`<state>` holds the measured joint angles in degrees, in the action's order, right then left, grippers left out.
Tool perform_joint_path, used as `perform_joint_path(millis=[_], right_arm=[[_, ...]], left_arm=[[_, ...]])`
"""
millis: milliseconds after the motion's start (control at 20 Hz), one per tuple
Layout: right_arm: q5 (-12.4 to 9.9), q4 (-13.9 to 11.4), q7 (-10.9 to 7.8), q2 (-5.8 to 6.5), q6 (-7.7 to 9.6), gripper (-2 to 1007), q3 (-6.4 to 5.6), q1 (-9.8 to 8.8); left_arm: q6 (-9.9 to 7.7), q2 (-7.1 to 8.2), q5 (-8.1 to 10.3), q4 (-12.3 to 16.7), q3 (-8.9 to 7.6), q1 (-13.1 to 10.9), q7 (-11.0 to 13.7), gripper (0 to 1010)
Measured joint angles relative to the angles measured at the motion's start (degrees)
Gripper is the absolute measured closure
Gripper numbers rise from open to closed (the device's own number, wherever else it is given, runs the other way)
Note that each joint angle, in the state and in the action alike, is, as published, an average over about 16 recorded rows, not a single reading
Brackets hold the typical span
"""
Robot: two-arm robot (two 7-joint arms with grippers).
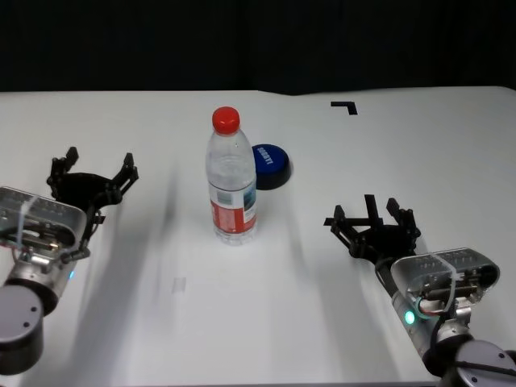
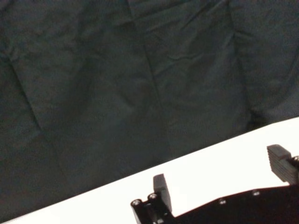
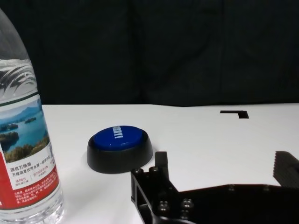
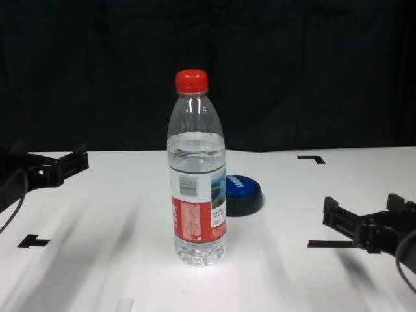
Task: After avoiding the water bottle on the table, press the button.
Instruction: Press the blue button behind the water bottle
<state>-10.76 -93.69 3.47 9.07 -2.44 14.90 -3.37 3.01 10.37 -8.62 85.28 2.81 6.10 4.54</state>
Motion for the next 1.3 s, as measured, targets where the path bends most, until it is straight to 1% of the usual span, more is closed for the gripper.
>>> perform_joint_path(millis=[850, 1300], right_arm=[[0.0, 0.0, 0.0, 0.0, 0.0, 2, 0.0, 0.0], [0.0, 0.0, 0.0, 0.0, 0.0, 2, 0.0, 0.0]], left_arm=[[-0.2, -0.89, -0.63, 3.5, -1.61, -3.5, -0.6, 7], [-0.53, -1.28, -0.94, 5.0, -2.19, -5.0, -0.8, 7]])
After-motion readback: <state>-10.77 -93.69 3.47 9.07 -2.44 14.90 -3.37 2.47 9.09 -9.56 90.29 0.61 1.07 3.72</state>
